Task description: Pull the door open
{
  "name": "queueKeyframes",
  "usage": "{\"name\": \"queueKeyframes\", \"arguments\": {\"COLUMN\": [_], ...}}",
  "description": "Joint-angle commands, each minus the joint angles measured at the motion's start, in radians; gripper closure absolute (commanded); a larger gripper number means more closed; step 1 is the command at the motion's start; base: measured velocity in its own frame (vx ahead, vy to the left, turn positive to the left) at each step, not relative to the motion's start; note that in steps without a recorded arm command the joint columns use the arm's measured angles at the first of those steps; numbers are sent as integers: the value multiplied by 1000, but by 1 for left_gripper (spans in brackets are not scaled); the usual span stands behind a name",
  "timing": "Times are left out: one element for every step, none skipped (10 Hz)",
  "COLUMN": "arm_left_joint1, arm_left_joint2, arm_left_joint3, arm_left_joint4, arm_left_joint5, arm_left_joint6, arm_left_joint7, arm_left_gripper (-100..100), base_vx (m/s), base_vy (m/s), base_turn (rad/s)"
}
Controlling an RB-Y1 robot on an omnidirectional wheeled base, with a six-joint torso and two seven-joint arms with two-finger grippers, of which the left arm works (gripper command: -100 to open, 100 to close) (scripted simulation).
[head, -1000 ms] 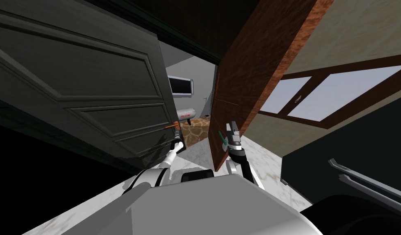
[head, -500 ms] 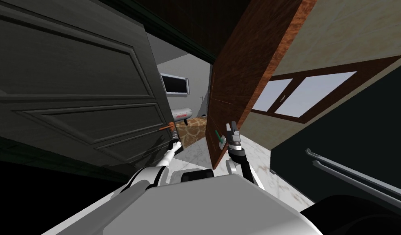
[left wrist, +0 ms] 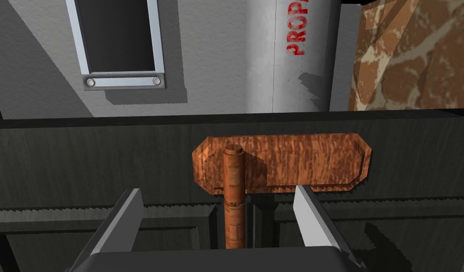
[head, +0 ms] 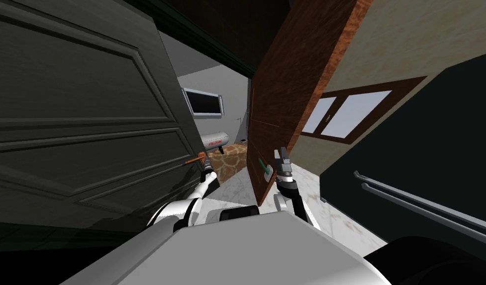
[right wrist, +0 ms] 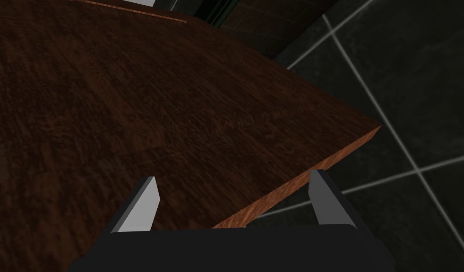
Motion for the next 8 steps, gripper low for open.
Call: {"name": "queueKeyframes", "arguments": {"arm_left_joint1": [-10,-14,-17,-21,-23,-24,-24,-24], "arm_left_joint2": [10,16,22,27,30,30,30,30], "arm_left_joint3": [26,35,42,49,54,50,50,50], "arm_left_joint4": [10,20,29,37,43,43,43,43], "arm_left_joint5": [9,12,15,17,18,17,17,17], "arm_left_joint6": [0,-4,-7,-10,-13,-10,-10,-10], "arm_left_joint7": [-9,-6,-3,-1,0,0,0,0], "arm_left_gripper": [-100,-100,-100,-100,-100,-100,100,100], "base_vx": [146,158,155,118,129,64,-10,-21], "base_vy": [174,171,158,152,133,55,-5,-19], "base_turn": [-32,52,92,123,122,17,-18,1]}}
